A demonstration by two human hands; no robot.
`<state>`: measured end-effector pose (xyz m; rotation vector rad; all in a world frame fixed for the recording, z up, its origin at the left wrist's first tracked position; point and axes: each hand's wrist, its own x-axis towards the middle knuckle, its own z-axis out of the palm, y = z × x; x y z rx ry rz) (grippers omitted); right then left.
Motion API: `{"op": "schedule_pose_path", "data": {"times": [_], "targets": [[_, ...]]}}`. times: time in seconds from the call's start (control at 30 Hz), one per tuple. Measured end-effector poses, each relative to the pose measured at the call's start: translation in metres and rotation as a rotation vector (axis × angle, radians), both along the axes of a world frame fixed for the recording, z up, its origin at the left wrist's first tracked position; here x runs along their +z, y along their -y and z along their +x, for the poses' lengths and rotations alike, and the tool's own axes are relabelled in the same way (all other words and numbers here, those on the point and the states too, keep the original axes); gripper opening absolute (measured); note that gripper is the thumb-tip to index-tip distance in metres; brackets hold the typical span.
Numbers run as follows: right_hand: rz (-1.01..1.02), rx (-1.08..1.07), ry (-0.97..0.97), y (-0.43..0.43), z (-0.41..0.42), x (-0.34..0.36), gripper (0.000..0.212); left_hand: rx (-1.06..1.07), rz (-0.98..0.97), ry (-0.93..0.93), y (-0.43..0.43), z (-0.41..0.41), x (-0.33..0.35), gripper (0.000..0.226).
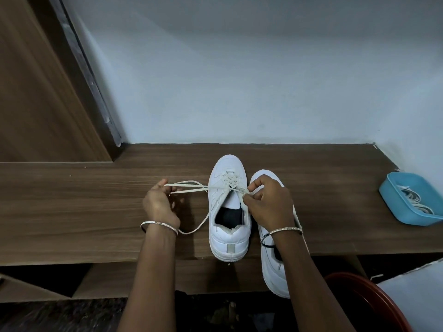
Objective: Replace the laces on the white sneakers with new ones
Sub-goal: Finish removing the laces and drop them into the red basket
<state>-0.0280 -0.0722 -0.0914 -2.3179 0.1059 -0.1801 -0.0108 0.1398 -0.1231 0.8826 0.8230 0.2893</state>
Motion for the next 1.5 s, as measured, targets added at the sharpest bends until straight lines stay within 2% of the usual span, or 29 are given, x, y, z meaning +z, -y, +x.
{"op": "schedule_pose_path", "data": {"times": [0.07,0.13,0.23,0.3,0.4,0.47,0.53,0.6,0.7,0.8,0.9,0.93,1.0,1.07,1.13,1.2,1.23,1.3,1.33,1.4,1.5], "targets": [[0.000,0.001,0.001,0.000,0.000,0.000,0.011,0.045,0.372,-0.005,0.000,0.000,-0.004,0.028],[-0.012,0.007,0.003,-0.002,0.000,0.000,0.011,0.001,0.775,0.161,0.004,-0.004,-0.003,0.025],[-0.027,0.014,0.017,-0.004,0.000,0.000,0.011,-0.394,1.288,0.442,0.024,-0.007,0.007,0.020],[-0.029,0.012,0.016,-0.004,0.001,0.000,0.012,-0.617,1.548,0.457,0.042,-0.006,0.011,0.019],[-0.010,0.020,0.004,-0.001,0.002,0.000,0.013,-0.644,1.751,0.382,0.054,-0.002,0.009,0.015],[-0.013,0.024,0.001,-0.001,0.001,0.000,0.013,-0.593,1.789,0.355,0.051,0.001,0.007,0.009],[-0.021,0.023,-0.004,-0.001,0.001,0.000,0.012,-0.540,1.686,0.368,0.052,-0.002,0.006,0.008],[-0.017,0.019,0.005,-0.001,0.001,0.000,0.010,-0.517,1.350,0.409,0.053,-0.006,0.008,0.006],[-0.006,0.014,0.009,0.001,-0.001,0.000,0.010,-0.388,0.887,0.360,0.046,-0.010,0.008,0.012],[-0.007,0.021,0.016,0.001,-0.003,0.002,0.011,-0.133,0.584,0.300,0.029,-0.017,0.005,0.015],[-0.025,0.016,0.006,-0.001,-0.007,0.005,0.009,0.185,0.187,0.178,0.007,-0.027,0.003,0.018],[-0.024,0.018,0.016,-0.002,-0.008,0.004,0.008,0.259,0.128,0.121,-0.003,-0.031,-0.001,0.017],[-0.054,0.056,0.072,-0.006,-0.010,0.005,0.012,0.284,0.216,-0.048,-0.020,-0.038,-0.008,0.007],[-0.159,0.144,0.154,-0.012,-0.008,0.006,0.022,0.212,0.372,-0.245,-0.026,-0.046,-0.012,0.024],[-0.300,0.210,0.200,-0.019,-0.003,0.008,0.029,0.103,0.590,-0.355,-0.014,-0.058,-0.005,0.040],[-0.468,0.224,0.197,-0.025,0.002,0.010,0.030,0.043,0.934,-0.315,0.006,-0.067,0.008,0.048],[-0.549,0.221,0.196,-0.027,0.004,0.010,0.028,0.016,1.077,-0.204,0.017,-0.070,0.014,0.044],[-0.646,0.221,0.205,-0.029,0.005,0.009,0.025,-0.177,1.207,0.026,0.037,-0.069,0.020,0.023],[-0.675,0.225,0.217,-0.030,0.004,0.010,0.023,-0.311,1.233,0.068,0.045,-0.068,0.023,0.015],[-0.713,0.238,0.235,-0.030,0.004,0.012,0.018,-0.489,1.292,0.038,0.057,-0.062,0.023,0.014],[-0.685,0.257,0.212,-0.027,0.004,0.016,0.015,-0.550,1.414,-0.067,0.066,-0.052,0.019,0.017]]}}
